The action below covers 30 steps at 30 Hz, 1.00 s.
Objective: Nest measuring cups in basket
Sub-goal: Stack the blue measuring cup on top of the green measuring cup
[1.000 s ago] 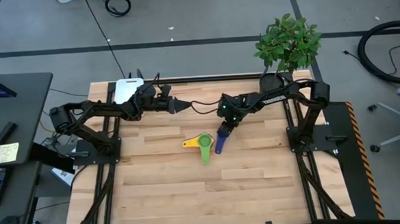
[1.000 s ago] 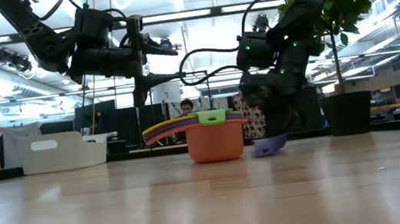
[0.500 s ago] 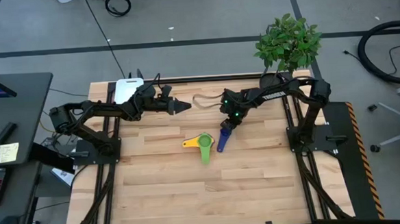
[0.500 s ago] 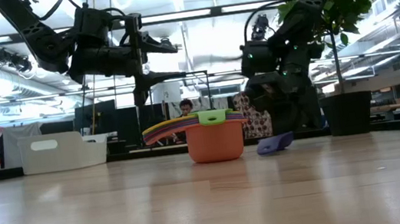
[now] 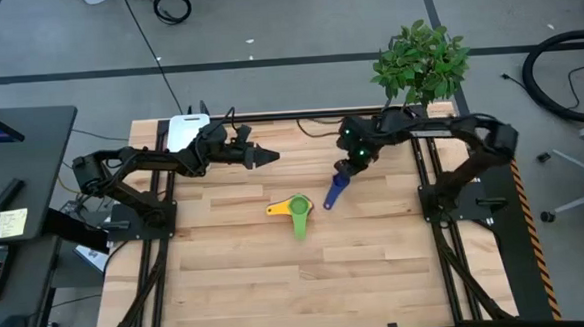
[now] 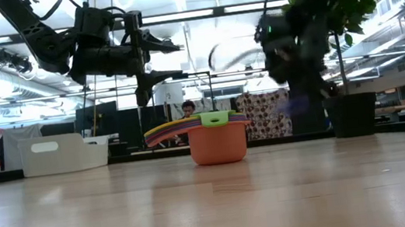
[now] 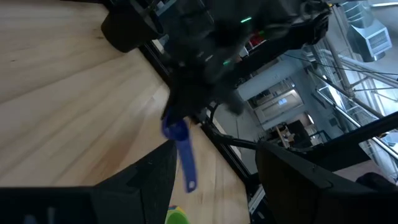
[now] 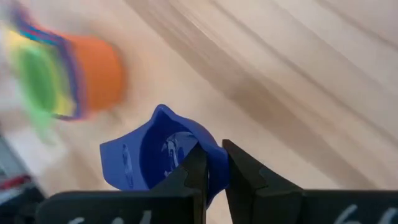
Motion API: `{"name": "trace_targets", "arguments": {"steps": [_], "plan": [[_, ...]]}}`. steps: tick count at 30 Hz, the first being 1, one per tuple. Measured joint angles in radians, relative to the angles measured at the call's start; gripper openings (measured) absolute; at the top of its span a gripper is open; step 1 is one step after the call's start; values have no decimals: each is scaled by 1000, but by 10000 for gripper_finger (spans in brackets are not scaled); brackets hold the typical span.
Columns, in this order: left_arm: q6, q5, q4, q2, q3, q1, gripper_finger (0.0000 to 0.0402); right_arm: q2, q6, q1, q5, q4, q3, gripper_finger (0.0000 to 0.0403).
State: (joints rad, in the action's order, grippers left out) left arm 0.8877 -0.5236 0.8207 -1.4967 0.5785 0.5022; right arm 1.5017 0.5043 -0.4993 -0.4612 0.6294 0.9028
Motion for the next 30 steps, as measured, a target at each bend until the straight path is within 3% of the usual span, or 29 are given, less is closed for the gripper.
{"name": "trace_targets", "arguments": {"steps": [7, 14, 23, 30], "plan": [[0, 1, 4, 0, 0, 1, 224, -71, 60, 103, 76, 89, 196, 38], [0, -16, 45, 0, 0, 1, 224, 136, -34, 183, 99, 180, 428, 38], [21, -102, 106, 1, 0, 17, 224, 369, -191, 228, -84, 168, 608, 38], [66, -161, 157, 1, 0, 47, 224, 433, -226, 274, -108, 148, 638, 38]]}}
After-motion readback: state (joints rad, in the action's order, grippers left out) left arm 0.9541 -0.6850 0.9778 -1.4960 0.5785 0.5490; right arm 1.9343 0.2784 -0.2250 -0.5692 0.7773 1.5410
